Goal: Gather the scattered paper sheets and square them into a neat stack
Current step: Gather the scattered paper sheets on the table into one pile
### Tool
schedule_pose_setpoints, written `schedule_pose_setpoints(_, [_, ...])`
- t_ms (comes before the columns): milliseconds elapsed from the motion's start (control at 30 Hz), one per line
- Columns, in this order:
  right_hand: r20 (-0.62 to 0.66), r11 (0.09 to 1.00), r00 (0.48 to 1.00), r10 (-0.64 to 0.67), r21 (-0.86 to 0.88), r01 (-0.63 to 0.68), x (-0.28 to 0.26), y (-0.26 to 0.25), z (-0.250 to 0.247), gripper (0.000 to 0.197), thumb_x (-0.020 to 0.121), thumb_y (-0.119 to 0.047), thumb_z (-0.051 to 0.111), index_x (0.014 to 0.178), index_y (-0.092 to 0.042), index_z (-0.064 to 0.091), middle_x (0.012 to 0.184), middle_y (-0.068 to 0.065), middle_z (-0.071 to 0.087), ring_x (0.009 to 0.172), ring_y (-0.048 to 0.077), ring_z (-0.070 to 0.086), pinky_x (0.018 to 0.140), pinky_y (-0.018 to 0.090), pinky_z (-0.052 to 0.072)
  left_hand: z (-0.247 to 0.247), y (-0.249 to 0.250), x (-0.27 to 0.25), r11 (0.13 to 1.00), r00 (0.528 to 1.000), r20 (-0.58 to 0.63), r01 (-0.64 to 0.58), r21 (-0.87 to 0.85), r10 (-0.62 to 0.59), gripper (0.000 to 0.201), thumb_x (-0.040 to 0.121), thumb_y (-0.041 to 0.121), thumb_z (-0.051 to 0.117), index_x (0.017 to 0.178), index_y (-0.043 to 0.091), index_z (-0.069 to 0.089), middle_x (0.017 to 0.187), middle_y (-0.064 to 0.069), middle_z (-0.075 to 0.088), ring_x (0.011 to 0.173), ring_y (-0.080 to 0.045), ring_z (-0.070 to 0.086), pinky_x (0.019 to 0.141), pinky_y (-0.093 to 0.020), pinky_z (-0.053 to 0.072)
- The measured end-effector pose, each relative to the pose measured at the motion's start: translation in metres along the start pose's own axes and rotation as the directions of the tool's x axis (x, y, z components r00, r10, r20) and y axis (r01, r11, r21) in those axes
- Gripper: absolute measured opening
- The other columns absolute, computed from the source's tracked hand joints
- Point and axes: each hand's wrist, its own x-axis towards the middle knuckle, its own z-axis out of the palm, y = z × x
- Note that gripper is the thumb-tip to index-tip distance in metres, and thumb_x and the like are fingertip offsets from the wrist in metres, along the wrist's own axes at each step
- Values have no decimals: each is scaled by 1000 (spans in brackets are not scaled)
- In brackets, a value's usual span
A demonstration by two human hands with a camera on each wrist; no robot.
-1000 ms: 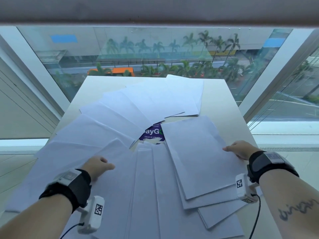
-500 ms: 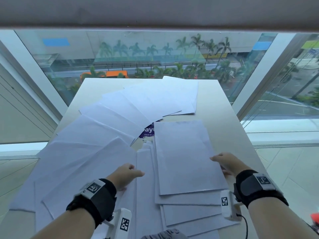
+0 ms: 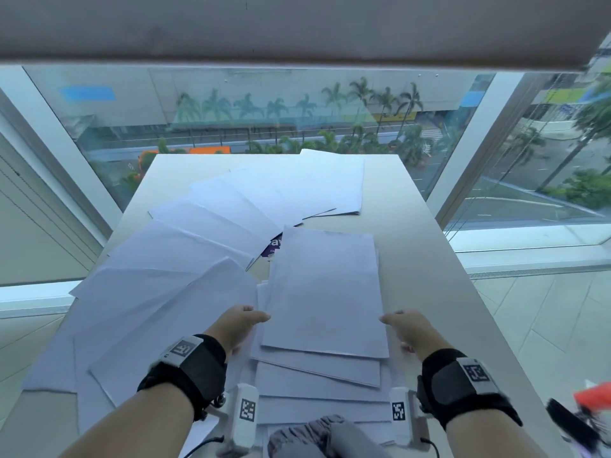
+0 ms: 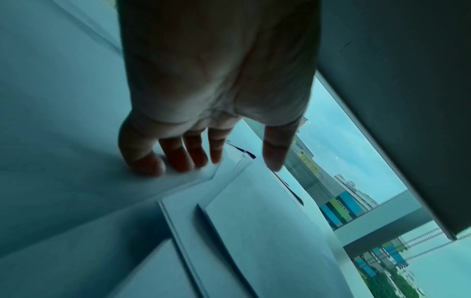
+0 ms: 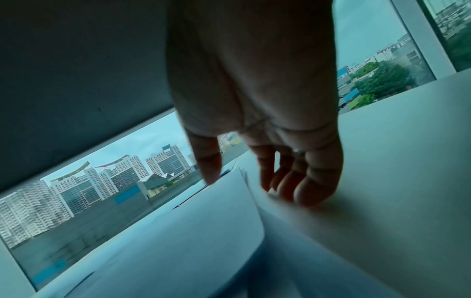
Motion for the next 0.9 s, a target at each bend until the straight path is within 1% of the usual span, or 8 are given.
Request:
schedule_pose_setpoints(100, [-26, 1000, 1000, 5, 12, -5, -9, 1, 2, 21, 86, -20, 57, 72, -8, 49, 69, 6, 45, 64, 22, 47, 61, 28, 40, 3, -3, -1, 1000, 1000, 17, 17, -17, -16, 21, 84, 25, 59, 100, 18, 48, 84, -2, 42, 73, -17, 40, 60, -26, 34])
schedule_pose_setpoints(200, [63, 998, 997, 36, 39, -39, -16, 5, 8, 30, 87, -22, 57, 106, 0, 55, 127, 19, 44, 99, 34, 59, 80, 35, 45, 7, -5, -5, 999, 999, 31, 33, 19, -34, 14, 85, 25, 58, 90, 17, 49, 77, -1, 36, 65, -15, 35, 59, -24, 34])
schedule_pose_setpoints(233, [67, 996, 997, 43, 71, -48, -19, 6, 9, 25, 87, -21, 57, 103, -2, 54, 94, -3, 24, 89, 30, 57, 77, 35, 43, 7, -6, -4, 999, 999, 31, 28, 33, -29, 15, 85, 26, 58, 92, 16, 50, 77, -2, 35, 63, -15, 33, 57, -24, 32])
schedule_pose_setpoints(267, [46, 994, 998, 47, 96, -51, -19, 8, 9, 18, 87, -21, 57, 95, -5, 53, 83, 12, 51, 75, 24, 51, 74, 35, 42, 7, -7, -3, 999, 1000, 22, 20, 41, -21, 17, 85, 26, 58, 95, 14, 50, 75, -1, 36, 62, -15, 33, 56, -25, 31])
schedule_pose_setpoints(367, [-86, 994, 993, 80, 81, -74, -18, 14, 9, 19, 86, -20, 58, 95, -5, 50, 90, 10, 50, 70, 23, 48, 72, 36, 45, 5, -11, -1, 994, 1000, -11, -25, 110, 27, 49, 78, 32, 61, 118, 6, 51, 105, -8, 53, 93, -22, 51, 80, -32, 43])
schedule_pose_setpoints(500, [-49, 994, 995, 86, 75, -83, -19, 14, 15, 20, 84, -19, 59, 72, -9, 46, 64, 5, 39, 57, 19, 39, 66, 33, 39, -1, -14, -2, 955, 981, -173, -38, 295, 92, 90, 53, 43, 54, 138, 14, 42, 147, -13, 30, 131, -34, 35, 110, -45, 32])
schedule_pose_setpoints(733, [-117, 1000, 993, 27, 5, -27, -12, 1, 10, 43, 86, -28, 60, 116, 1, 50, 103, 13, 51, 65, 22, 48, 69, 32, 43, -75, -10, 0, 775, 911, -355, 66, 629, 210, 100, 48, 48, 49, 141, 13, 35, 148, -19, 28, 137, -33, 29, 109, -39, 26])
schedule_pose_setpoints(900, [-93, 976, 995, -38, -217, 17, -3, -7, 22, 48, 79, -41, 68, 101, -1, 53, 96, 14, 51, 88, 26, 50, 78, 31, 42, -133, -37, 27, 603, 916, -388, 250, 758, 107, 121, 53, 72, 57, 150, 22, 4, 157, -19, 0, 146, -35, 2, 117, -46, 7])
